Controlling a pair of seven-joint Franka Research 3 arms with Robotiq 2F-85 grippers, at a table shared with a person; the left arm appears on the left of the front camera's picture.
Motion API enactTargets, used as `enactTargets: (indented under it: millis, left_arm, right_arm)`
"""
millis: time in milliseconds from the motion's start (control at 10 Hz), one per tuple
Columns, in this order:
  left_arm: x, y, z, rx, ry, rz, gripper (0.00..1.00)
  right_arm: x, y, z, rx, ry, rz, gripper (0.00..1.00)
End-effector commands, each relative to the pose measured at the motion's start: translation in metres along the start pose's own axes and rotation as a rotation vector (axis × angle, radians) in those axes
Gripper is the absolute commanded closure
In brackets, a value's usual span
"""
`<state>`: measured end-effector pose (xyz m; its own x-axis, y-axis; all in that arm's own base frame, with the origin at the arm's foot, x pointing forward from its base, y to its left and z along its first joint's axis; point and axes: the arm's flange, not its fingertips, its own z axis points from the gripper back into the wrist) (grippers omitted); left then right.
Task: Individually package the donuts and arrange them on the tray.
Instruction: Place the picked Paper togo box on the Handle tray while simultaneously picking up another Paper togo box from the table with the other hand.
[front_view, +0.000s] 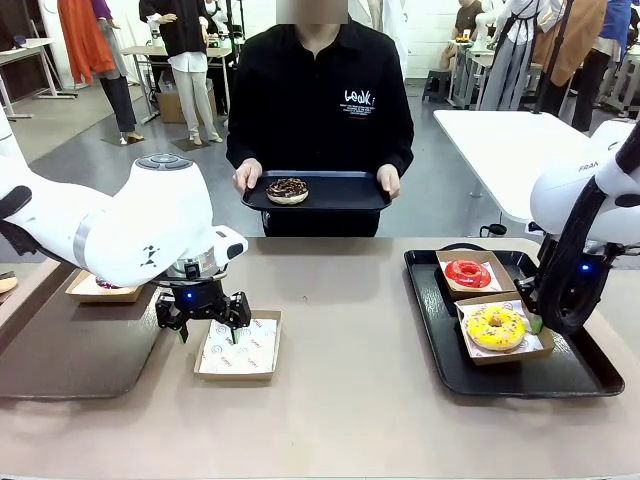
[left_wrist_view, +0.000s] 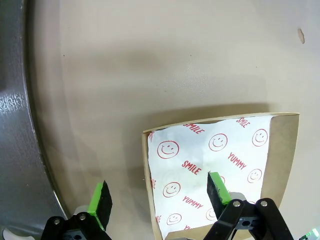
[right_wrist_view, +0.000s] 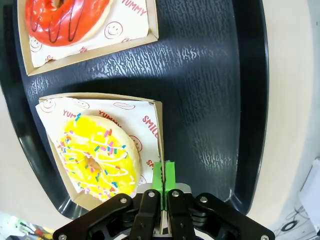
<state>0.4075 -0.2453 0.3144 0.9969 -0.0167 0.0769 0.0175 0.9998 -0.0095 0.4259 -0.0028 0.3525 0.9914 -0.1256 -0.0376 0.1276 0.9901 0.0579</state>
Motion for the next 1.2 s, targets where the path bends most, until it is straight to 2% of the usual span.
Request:
enactTargets:
  millis: [0,100,200,300,400,500,900,1000,1100]
  left_arm:
    - [0.004,-0.005,-0.0007,0.002,0.003,-0.006,0.6]
    - [0.0039,-0.005,-0.0003,-0.001,0.006,-0.007,0.6]
    - [0.0037,-0.0051,0.0003,-0.001,0.006,-0.007,1.0]
    - [0.0036,-0.0051,-0.0002,0.0,0.008,-0.009,0.65]
    - [0.0037,-0.0051,-0.0006,0.0,0.01,-0.009,1.0]
    - [0.0034,-0.005,-0.0008,0.002,0.011,-0.011,1.0]
    - [0.0037,-0.0046,-0.0008,0.002,0.015,-0.014,1.0]
    - [0.0037,-0.0046,-0.0005,0.003,0.015,-0.014,1.0]
    - [0.0038,-0.0044,-0.0003,0.004,0.016,-0.014,1.0]
  right_arm:
    - [-0.0016,0.0019,-0.0057,-0.034,-0.027,-0.006,0.98]
    - [-0.0017,0.0021,-0.0058,-0.028,-0.019,-0.006,0.38]
    - [-0.0016,0.0023,-0.0057,-0.026,-0.018,-0.009,0.38]
    - [-0.0013,0.0024,-0.0064,-0.024,-0.016,-0.008,0.0]
    - [-0.001,0.0024,-0.0068,-0.022,-0.015,-0.009,0.35]
    - [-0.0008,0.0027,-0.0071,-0.019,-0.014,-0.008,0.0]
    - [-0.0001,0.0032,-0.0077,-0.012,-0.011,0.0,0.0]
    - [-0.0003,0.0038,-0.0074,-0.009,-0.011,0.004,0.13]
    - [-0.0004,0.0041,-0.0078,-0.008,-0.007,0.008,0.03]
